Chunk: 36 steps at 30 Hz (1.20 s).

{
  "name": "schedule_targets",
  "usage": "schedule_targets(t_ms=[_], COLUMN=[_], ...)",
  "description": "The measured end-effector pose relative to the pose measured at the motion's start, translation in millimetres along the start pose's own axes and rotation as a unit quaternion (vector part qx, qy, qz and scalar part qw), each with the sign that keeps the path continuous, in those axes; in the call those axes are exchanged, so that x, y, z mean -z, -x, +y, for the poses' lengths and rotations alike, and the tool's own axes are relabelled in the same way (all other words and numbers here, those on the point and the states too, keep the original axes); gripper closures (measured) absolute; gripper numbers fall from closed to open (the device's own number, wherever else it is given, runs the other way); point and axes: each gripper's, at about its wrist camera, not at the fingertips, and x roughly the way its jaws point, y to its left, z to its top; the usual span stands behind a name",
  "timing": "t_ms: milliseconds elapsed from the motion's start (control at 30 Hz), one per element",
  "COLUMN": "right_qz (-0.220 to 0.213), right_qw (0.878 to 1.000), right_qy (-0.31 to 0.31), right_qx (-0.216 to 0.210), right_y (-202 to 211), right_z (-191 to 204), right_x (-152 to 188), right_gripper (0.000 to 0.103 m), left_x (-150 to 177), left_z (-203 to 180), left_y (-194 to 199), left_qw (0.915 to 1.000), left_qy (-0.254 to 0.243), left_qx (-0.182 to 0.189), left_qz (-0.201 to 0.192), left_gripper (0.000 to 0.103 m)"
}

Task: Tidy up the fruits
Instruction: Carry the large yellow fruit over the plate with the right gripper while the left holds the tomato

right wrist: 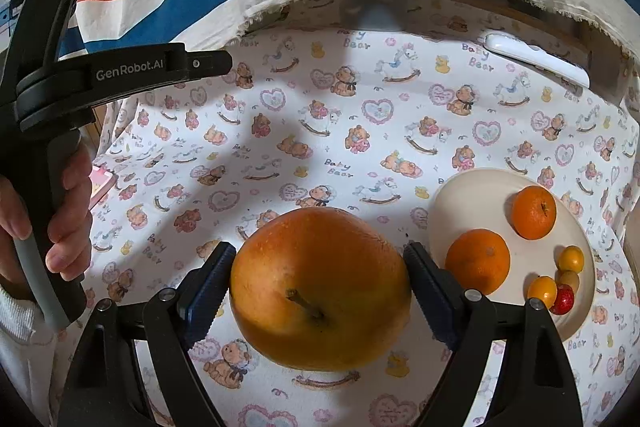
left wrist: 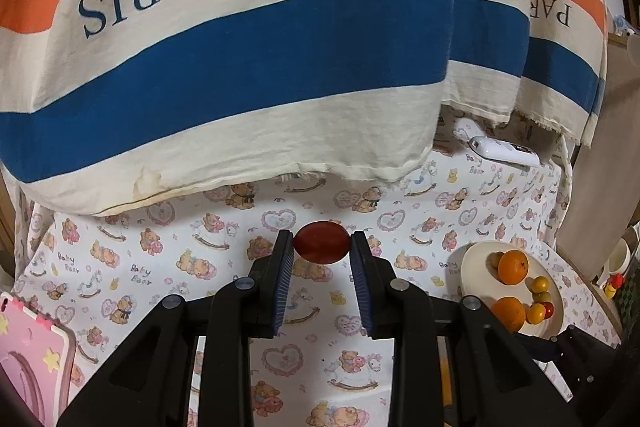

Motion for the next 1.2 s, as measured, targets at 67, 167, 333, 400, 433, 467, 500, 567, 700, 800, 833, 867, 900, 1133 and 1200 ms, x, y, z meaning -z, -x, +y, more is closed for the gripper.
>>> schedule_targets(t_ms=[67, 167, 333, 400, 433, 467, 500, 567, 700, 800, 833, 867, 900, 1133, 1200], right_qz=[-0.007, -0.019, -0.039, -0.048, -0.052, -0.055, -0.057, -0.062, -0.056, -0.05, -0.049, -0.047, -0.047, -0.055, -0.057], right_qw=[1.0, 1.0, 0.999, 0.998, 0.997, 0.996, 0.995, 0.993, 0.991, 0.989, 0.988, 0.988, 0.988, 0.984, 0.984], right_qy=[-0.004, -0.006, -0.02, -0.03, -0.035, -0.042, -0.047, -0.055, -0.055, -0.064, -0.067, -0.069, -0.071, -0.087, -0.089], right_qx=[-0.001, 0.005, 0.03, 0.041, 0.047, 0.055, 0.061, 0.079, 0.112, 0.124, 0.127, 0.13, 0.132, 0.142, 0.143], right_y=[5.0, 16.6, 37.5, 45.2, 48.2, 50.9, 52.1, 54.1, 48.5, 40.7, 37.9, 34.9, 32.5, 20.8, 19.9], right_z=[-2.2, -9.8, -34.0, -46.9, -54.2, -62.2, -68.7, -82.5, -102.8, -115.8, -119.3, -122.4, -124.2, -140.1, -142.6], right_x=[-1.6, -7.8, -19.6, -22.8, -24.0, -24.9, -25.3, -24.9, -21.0, -18.0, -17.9, -17.9, -17.6, -17.6, -17.0], right_gripper=[0.017, 0.017, 0.017, 0.017, 0.017, 0.017, 0.017, 0.017, 0.017, 0.017, 0.017, 0.017, 0.017, 0.017, 0.017], left_x=[-0.2, 0.1, 3.0, 4.2, 4.8, 5.4, 6.5, 8.5, 12.0, 13.7, 14.5, 15.2, 15.4, 19.1, 20.1], left_z=[-2.7, -7.1, -15.5, -17.4, -18.0, -18.6, -19.7, -21.4, -25.9, -29.0, -30.0, -31.1, -32.1, -37.9, -39.7], left_y=[2.2, 4.7, 4.3, 2.8, 1.5, 0.4, -0.7, -3.2, -7.1, -8.6, -8.9, -9.1, -9.6, -12.6, -13.2], left_qw=[1.0, 0.9999, 0.9996, 0.9996, 0.9995, 0.9995, 0.9995, 0.9994, 0.9991, 0.9987, 0.9986, 0.9985, 0.9984, 0.9977, 0.9975], left_qy=[-0.005, -0.011, -0.024, -0.024, -0.023, -0.024, -0.025, -0.029, -0.038, -0.047, -0.049, -0.051, -0.053, -0.063, -0.067], left_qx=[0.002, 0.006, 0.015, 0.017, 0.019, 0.019, 0.019, 0.018, 0.018, 0.017, 0.017, 0.017, 0.017, 0.018, 0.019], left_qz=[-0.003, -0.006, -0.008, -0.005, -0.002, 0.0, 0.001, 0.004, 0.008, 0.009, 0.009, 0.009, 0.01, 0.015, 0.016], left_gripper=[0.075, 0.075, 0.075, 0.075, 0.075, 0.075, 0.075, 0.075, 0.075, 0.075, 0.075, 0.075, 0.075, 0.075, 0.075])
